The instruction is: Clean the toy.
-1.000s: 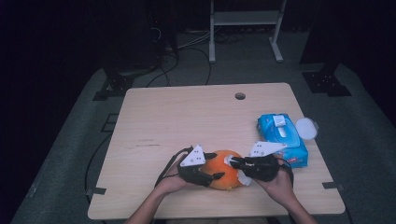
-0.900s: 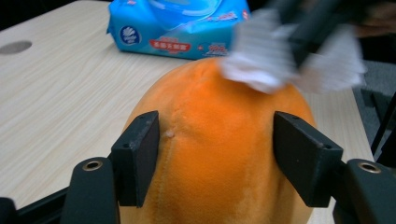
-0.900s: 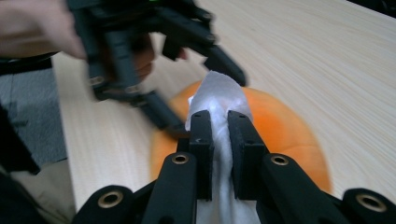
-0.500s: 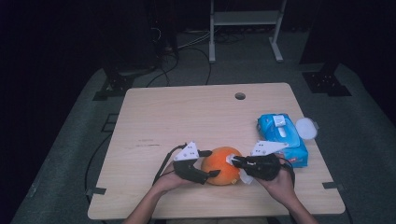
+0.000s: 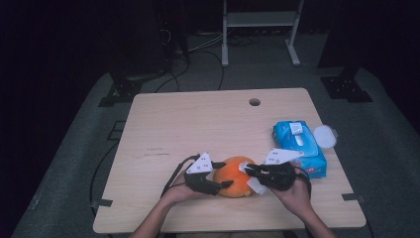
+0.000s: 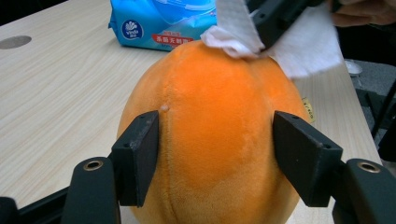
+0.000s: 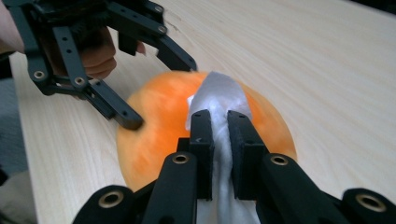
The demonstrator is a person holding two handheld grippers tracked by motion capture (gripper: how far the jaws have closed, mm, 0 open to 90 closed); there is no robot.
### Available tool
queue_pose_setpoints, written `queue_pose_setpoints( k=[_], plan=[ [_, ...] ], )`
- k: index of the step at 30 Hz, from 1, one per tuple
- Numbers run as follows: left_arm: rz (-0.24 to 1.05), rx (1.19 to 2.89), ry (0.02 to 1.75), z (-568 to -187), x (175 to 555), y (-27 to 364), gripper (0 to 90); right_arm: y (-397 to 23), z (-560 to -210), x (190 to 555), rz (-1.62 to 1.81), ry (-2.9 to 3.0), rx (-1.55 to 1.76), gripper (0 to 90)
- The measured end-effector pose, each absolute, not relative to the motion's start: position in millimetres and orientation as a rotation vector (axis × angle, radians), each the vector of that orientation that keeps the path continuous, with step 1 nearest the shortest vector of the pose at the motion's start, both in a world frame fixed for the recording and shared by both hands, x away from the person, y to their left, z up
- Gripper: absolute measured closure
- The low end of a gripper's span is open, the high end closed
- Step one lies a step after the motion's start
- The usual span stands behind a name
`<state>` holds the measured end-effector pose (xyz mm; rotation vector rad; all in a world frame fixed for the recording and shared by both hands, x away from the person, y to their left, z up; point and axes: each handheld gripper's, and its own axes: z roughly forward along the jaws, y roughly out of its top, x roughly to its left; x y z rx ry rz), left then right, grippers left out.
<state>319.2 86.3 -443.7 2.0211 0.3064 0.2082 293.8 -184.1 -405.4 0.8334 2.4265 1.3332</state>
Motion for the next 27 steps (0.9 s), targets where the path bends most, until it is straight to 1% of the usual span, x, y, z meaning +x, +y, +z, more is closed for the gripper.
queue_pose_setpoints(
  k=[3,7,9,11,12,13,17,21,23,27],
  plan=[
    [0.225,2.028,0.313,-443.4,319.6,86.4,34.3,-191.5,-406.8,293.1,1.335,2.431,0.848,80.2],
    [0.217,2.023,0.35,-442.5,321.5,88.3,34.8,-185.6,-408.6,287.0,1.35,2.453,0.811,80.2],
    [0.171,2.0,0.383,-440.8,322.6,90.4,33.4,-178.5,-409.4,283.0,1.338,2.461,0.786,80.2],
    [0.044,1.903,0.468,-437.2,326.7,94.4,30.3,-173.5,-409.4,280.2,1.338,2.473,0.76,80.2],
    [0.039,1.897,0.478,-436.2,327.4,95.3,30.5,-170.2,-409.9,278.4,1.36,2.489,0.748,80.3],
    [0.083,1.919,0.478,-436.2,327.3,94.8,32.7,-167.6,-410.4,277.0,1.365,2.497,0.733,80.2],
    [0.124,1.95,0.486,-440.7,327.1,94.5,37.0,-162.5,-408.2,273.1,1.317,2.502,0.674,80.3],
    [0.152,1.962,0.496,-442.7,329.0,96.5,37.7,-182.6,-406.4,282.1,1.326,2.462,0.758,80.2],
    [0.131,1.949,0.501,-444.1,331.1,98.9,37.7,-190.6,-409.7,285.2,1.315,2.457,0.808,80.2],
    [0.135,1.955,0.495,-443.9,330.6,97.2,36.9,-185.9,-409.5,279.6,1.316,2.458,0.76,80.1]
  ],
)
